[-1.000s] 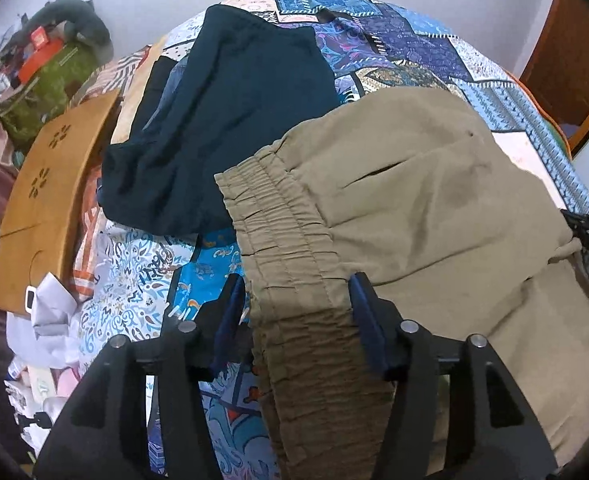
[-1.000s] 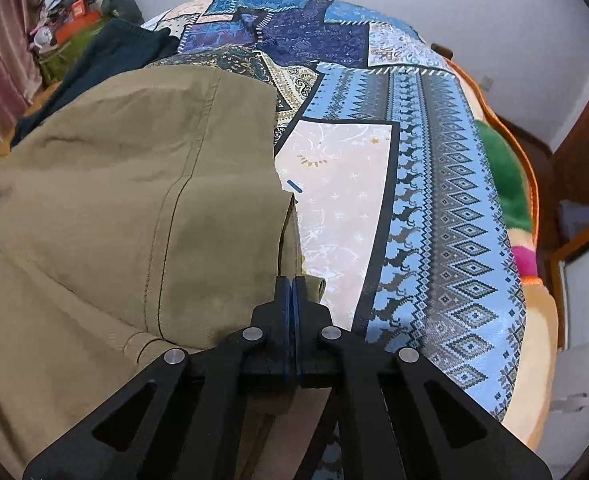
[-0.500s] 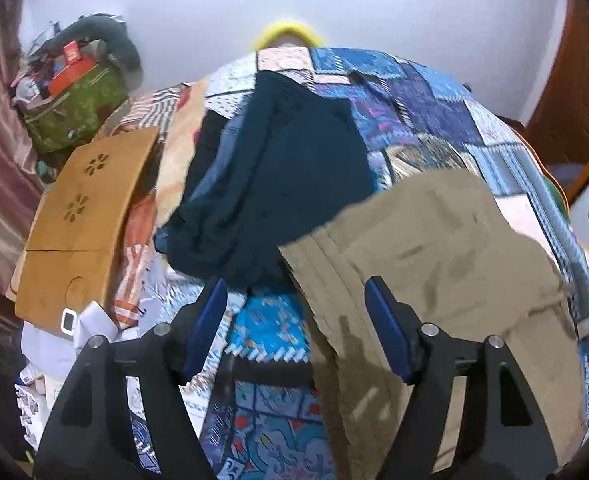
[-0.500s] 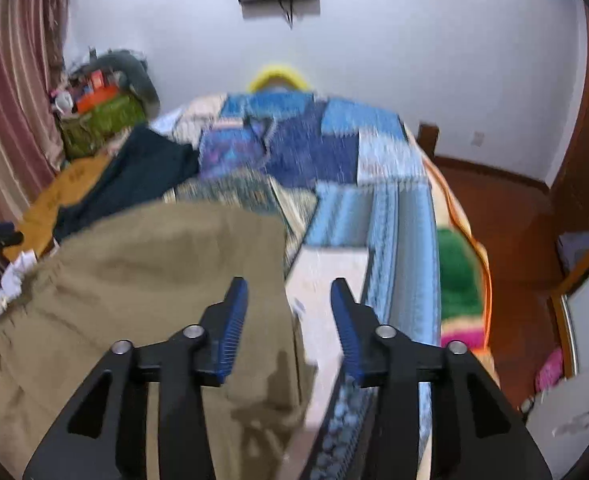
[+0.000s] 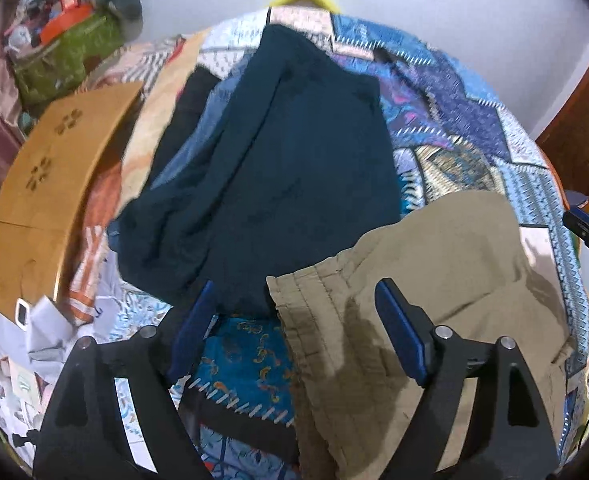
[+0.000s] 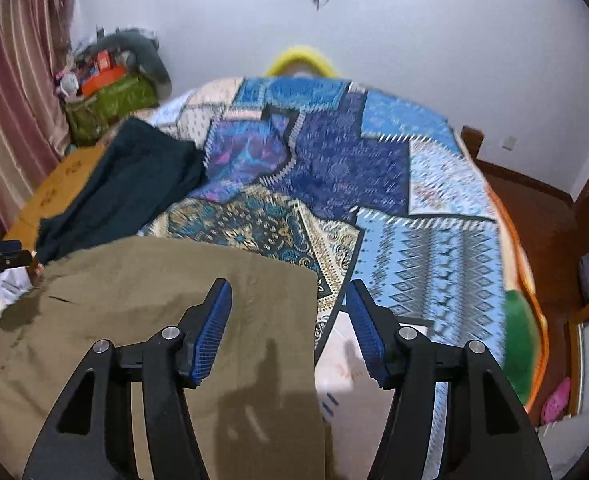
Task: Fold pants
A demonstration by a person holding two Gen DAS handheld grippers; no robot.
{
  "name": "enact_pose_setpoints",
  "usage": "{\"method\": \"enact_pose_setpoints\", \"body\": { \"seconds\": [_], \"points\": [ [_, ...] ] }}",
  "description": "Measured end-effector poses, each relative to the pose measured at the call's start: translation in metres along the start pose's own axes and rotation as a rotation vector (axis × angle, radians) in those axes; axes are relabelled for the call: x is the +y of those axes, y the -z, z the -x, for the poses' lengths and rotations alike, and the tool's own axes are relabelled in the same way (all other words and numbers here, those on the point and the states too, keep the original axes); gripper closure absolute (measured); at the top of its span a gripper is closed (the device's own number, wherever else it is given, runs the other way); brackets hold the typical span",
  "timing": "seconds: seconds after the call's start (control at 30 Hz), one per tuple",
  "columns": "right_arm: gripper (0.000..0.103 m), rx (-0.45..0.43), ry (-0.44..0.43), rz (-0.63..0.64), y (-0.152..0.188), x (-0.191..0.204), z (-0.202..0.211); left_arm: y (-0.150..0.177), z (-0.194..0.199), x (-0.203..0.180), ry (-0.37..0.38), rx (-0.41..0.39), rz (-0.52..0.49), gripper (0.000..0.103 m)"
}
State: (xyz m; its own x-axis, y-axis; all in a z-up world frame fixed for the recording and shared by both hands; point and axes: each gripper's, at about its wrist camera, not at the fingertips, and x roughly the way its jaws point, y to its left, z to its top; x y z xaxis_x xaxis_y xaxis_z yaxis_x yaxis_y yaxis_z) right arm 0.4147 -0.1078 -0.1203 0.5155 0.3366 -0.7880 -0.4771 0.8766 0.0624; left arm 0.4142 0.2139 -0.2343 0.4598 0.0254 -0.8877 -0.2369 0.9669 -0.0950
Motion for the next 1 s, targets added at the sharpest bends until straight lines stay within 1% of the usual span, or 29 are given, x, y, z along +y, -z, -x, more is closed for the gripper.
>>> {"method": "enact_pose_setpoints", "body": {
  "seconds": [0.07,0.13,0.23,0.3,0.37,0.43,0.47,0.5,0.53,0.57,0.6,0.67,0.7,0.73,0.77,0.8,0.9,0.93,1.0],
  "points": [
    [0.048,0.036,-0.006,-0.001,0.0,-0.002,-0.022,-0.001,-0.014,0.001,-0.004,0.025,0.0,0.022],
    [0.048,0.073,-0.034,-0.016,-0.002,-0.006,-0.041,-0.001,-0.027,0.002,0.002,0.052,-0.003,0.022],
    [0.048,0.139,-0.062,-0.04,-0.008,-0.012,-0.07,-0.002,-0.047,0.009,0.054,0.107,0.029,0.021],
    [0.048,0.167,-0.068,-0.059,-0.01,-0.015,-0.085,-0.002,-0.055,0.013,0.083,0.126,0.051,0.019],
    [0.048,0.197,-0.092,-0.105,-0.01,-0.02,-0.1,-0.001,-0.061,0.015,0.116,0.144,0.063,0.019],
    [0.048,0.18,-0.136,-0.198,-0.007,-0.029,-0.107,0.0,-0.063,0.015,0.147,0.15,0.066,0.019],
    [0.048,0.184,-0.158,-0.244,-0.005,-0.034,-0.11,0.0,-0.063,0.015,0.16,0.151,0.068,0.021],
    [0.051,0.192,-0.186,-0.29,-0.002,-0.038,-0.112,0.001,-0.064,0.016,0.18,0.154,0.072,0.025],
    [0.057,0.185,-0.226,-0.325,0.001,-0.042,-0.112,0.001,-0.065,0.016,0.2,0.16,0.081,0.032],
    [0.058,0.179,-0.235,-0.336,0.003,-0.043,-0.111,0.002,-0.065,0.017,0.227,0.166,0.097,0.035],
    [0.062,0.176,-0.235,-0.336,0.005,-0.042,-0.11,0.003,-0.065,0.017,0.237,0.168,0.111,0.037],
    [0.071,0.17,-0.209,-0.311,0.006,-0.037,-0.105,0.004,-0.062,0.016,0.226,0.157,0.109,0.041],
    [0.086,0.163,-0.187,-0.287,0.006,-0.034,-0.103,0.004,-0.059,0.014,0.21,0.148,0.098,0.044],
    [0.094,0.158,-0.171,-0.259,0.005,-0.03,-0.1,0.005,-0.055,0.012,0.19,0.136,0.084,0.047],
    [0.094,0.149,-0.151,-0.237,0.002,-0.026,-0.099,0.004,-0.05,0.008,0.169,0.122,0.063,0.052],
    [0.094,0.127,-0.118,-0.196,0.0,-0.019,-0.092,0.004,-0.045,0.005,0.142,0.109,0.041,0.053],
    [0.094,0.06,-0.058,-0.114,-0.006,-0.007,-0.072,0.001,-0.025,-0.008,0.046,0.04,-0.037,0.055],
    [0.095,0.036,-0.046,-0.101,-0.01,-0.005,-0.065,-0.001,-0.017,-0.012,0.025,0.015,-0.055,0.056],
    [0.095,-0.015,-0.029,-0.083,-0.017,-0.003,-0.049,-0.007,0.001,-0.015,0.015,-0.034,-0.073,0.056]
  ]
}}
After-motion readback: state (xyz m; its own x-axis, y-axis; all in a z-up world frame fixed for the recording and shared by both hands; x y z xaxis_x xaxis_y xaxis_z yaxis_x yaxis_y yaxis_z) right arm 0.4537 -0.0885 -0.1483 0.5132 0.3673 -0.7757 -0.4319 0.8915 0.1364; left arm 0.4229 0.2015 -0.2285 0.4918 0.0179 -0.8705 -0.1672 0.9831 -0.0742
